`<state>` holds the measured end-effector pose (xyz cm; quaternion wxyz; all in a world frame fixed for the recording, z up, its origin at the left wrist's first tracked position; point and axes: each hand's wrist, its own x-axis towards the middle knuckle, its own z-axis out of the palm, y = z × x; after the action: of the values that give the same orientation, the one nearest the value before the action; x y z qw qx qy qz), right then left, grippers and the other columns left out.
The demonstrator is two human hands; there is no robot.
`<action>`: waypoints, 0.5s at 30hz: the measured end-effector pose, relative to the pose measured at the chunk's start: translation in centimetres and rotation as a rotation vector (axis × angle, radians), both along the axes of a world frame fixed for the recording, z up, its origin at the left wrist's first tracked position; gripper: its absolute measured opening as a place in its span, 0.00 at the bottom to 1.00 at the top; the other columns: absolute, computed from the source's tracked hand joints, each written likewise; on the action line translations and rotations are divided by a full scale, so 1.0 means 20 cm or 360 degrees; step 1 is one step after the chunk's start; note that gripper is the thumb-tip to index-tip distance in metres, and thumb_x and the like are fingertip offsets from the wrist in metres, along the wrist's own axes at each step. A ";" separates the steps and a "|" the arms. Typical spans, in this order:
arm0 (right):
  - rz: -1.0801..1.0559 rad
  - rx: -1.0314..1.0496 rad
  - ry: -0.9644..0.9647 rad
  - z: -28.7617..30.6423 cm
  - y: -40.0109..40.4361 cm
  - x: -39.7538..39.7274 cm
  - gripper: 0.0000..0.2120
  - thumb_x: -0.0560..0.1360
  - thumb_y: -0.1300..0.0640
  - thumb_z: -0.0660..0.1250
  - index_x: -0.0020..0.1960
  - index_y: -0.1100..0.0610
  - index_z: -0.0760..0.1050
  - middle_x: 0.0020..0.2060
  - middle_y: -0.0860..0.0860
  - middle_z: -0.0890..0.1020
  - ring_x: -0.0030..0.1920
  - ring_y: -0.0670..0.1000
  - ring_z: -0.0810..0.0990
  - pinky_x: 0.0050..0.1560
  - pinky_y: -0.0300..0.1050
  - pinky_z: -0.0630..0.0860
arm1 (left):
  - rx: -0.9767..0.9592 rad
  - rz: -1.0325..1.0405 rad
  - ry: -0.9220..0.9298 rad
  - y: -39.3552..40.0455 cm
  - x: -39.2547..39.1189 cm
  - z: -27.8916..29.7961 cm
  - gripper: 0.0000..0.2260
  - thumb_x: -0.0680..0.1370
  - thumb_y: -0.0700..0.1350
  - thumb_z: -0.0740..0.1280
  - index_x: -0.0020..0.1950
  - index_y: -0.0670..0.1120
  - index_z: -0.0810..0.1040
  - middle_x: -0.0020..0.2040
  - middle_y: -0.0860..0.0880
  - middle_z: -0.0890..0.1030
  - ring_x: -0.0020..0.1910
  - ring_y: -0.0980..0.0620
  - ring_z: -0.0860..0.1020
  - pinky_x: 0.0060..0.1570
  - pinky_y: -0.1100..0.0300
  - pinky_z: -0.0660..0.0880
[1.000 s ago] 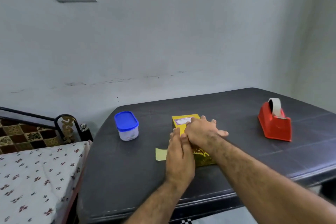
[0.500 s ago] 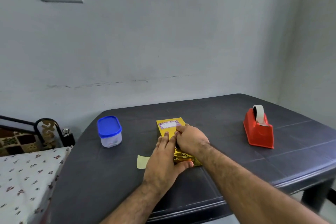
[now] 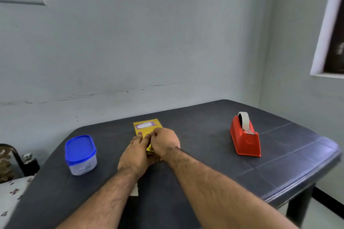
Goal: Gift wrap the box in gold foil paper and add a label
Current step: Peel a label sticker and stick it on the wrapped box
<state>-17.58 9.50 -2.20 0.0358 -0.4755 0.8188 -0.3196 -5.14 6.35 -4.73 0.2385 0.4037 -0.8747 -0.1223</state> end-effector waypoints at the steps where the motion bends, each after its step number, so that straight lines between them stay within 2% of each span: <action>1: 0.0057 -0.0030 -0.0023 -0.02 0.01 -0.02 0.16 0.84 0.46 0.58 0.55 0.52 0.82 0.52 0.51 0.86 0.53 0.56 0.84 0.56 0.51 0.82 | 0.0001 -0.0018 0.0004 -0.02 0.00 0.00 0.45 0.72 0.64 0.77 0.84 0.55 0.60 0.85 0.48 0.57 0.83 0.46 0.60 0.78 0.49 0.64; 3: 0.0114 -0.0125 0.0062 -0.05 0.07 -0.11 0.16 0.83 0.46 0.59 0.55 0.52 0.83 0.52 0.50 0.86 0.53 0.56 0.84 0.55 0.50 0.82 | 0.0024 -0.0034 0.0019 -0.04 -0.02 -0.02 0.49 0.68 0.71 0.75 0.84 0.54 0.62 0.85 0.48 0.58 0.81 0.46 0.62 0.77 0.49 0.66; 5: 0.0048 -0.0287 0.0302 -0.08 0.15 -0.23 0.14 0.83 0.48 0.60 0.53 0.52 0.84 0.52 0.49 0.86 0.54 0.55 0.83 0.58 0.50 0.79 | -0.0091 0.0023 -0.0032 -0.04 -0.03 -0.02 0.56 0.62 0.83 0.65 0.82 0.52 0.65 0.84 0.48 0.62 0.81 0.45 0.64 0.78 0.46 0.65; 6: -0.0028 -0.0393 0.0395 -0.09 0.19 -0.29 0.13 0.83 0.50 0.62 0.53 0.52 0.84 0.53 0.48 0.86 0.57 0.54 0.82 0.62 0.50 0.77 | -0.0232 0.0083 -0.0061 -0.04 -0.03 -0.01 0.56 0.62 0.86 0.60 0.81 0.51 0.67 0.82 0.48 0.65 0.80 0.44 0.64 0.78 0.43 0.63; 8: -0.0236 -0.0578 0.0482 -0.10 0.29 -0.42 0.12 0.82 0.50 0.64 0.59 0.51 0.84 0.61 0.49 0.85 0.68 0.55 0.79 0.75 0.53 0.68 | -0.0531 0.0128 -0.0012 -0.01 -0.09 0.00 0.48 0.68 0.82 0.59 0.76 0.49 0.73 0.77 0.48 0.73 0.78 0.43 0.68 0.76 0.37 0.61; 10: -0.0425 -0.0641 0.0521 -0.09 0.38 -0.51 0.16 0.81 0.48 0.67 0.67 0.51 0.81 0.72 0.49 0.78 0.78 0.55 0.68 0.83 0.55 0.54 | -0.0729 0.0021 0.0124 0.03 -0.15 0.03 0.36 0.73 0.73 0.63 0.70 0.47 0.78 0.70 0.47 0.78 0.75 0.44 0.71 0.76 0.36 0.63; 13: -0.0755 -0.0663 0.0428 -0.08 0.61 -0.64 0.30 0.77 0.46 0.73 0.76 0.50 0.71 0.80 0.50 0.67 0.84 0.55 0.53 0.84 0.53 0.38 | -0.0747 -0.0234 0.0147 0.18 -0.39 0.05 0.29 0.77 0.65 0.70 0.70 0.46 0.79 0.71 0.46 0.78 0.75 0.45 0.72 0.76 0.42 0.66; 15: -0.0967 -0.0644 0.0288 -0.07 0.74 -0.71 0.42 0.74 0.46 0.76 0.82 0.51 0.60 0.83 0.51 0.59 0.85 0.56 0.46 0.83 0.52 0.35 | -0.0591 -0.0340 0.0234 0.28 -0.54 0.07 0.27 0.78 0.61 0.71 0.71 0.45 0.78 0.72 0.46 0.78 0.74 0.46 0.73 0.75 0.48 0.69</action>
<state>-31.87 24.26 -3.63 -0.2279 -0.2347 0.8426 -0.4277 -16.00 12.02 -3.34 0.3576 0.2480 -0.9003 -0.0128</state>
